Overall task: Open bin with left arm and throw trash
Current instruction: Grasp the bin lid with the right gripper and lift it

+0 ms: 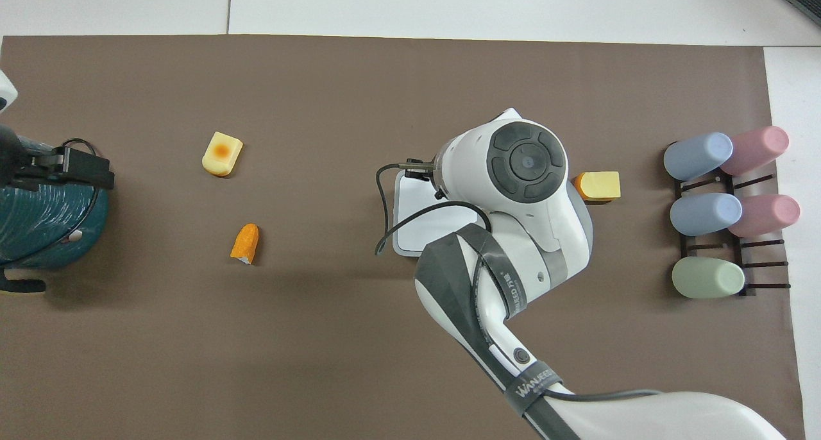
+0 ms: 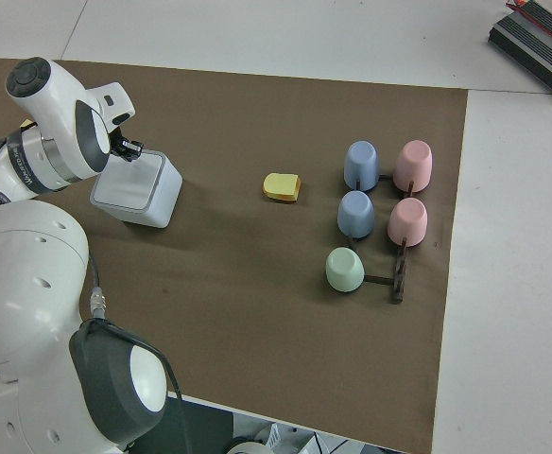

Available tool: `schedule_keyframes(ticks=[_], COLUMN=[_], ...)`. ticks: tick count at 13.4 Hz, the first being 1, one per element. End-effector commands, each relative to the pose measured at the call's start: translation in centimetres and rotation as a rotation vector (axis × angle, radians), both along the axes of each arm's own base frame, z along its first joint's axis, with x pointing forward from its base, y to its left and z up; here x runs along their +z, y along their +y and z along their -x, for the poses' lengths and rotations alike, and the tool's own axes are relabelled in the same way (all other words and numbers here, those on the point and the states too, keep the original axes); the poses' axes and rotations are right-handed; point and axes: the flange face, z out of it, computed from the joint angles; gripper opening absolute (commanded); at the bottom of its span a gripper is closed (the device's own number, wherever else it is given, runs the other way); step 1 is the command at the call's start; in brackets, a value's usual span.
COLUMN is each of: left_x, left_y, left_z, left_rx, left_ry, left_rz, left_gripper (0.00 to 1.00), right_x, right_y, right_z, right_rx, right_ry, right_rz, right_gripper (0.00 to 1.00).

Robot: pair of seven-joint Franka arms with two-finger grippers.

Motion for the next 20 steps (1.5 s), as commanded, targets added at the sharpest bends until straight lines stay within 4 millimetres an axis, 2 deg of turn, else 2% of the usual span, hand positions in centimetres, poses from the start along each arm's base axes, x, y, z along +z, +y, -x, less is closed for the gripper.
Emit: schedule_keyframes(ticks=[1, 8, 11, 14, 16, 20], left_x=[0.2, 0.1, 0.1, 0.1, 0.2, 0.2], left_y=[0.3, 0.4, 0.3, 0.3, 0.3, 0.3], left_z=[0.3, 0.3, 0.3, 0.3, 0.3, 0.3], left_rx=[-0.006, -0.007, -0.008, -0.008, -0.008, -0.008], left_ry=[-0.006, 0.000, -0.001, -0.004, -0.006, -0.006], left_rz=[-0.014, -0.015, -0.015, -0.014, -0.014, -0.014], left_gripper=[1.00, 1.00, 1.00, 1.00, 1.00, 1.00], right_x=[0.1, -1.4, -2.7, -2.7, -2.3, 1.1], right_y=[-0.8, -1.0, -0.6, -0.6, -0.5, -0.4], right_z=[0.9, 1.4, 2.0, 2.0, 1.8, 1.4], right_rx=[0.023, 0.044, 0.063, 0.063, 0.062, 0.052], right_ry=[-0.011, -0.036, -0.060, -0.065, -0.059, -0.030], right_rz=[0.002, -0.003, -0.012, -0.014, -0.011, -0.004], right_gripper=[0.00, 0.00, 0.00, 0.00, 0.00, 0.00])
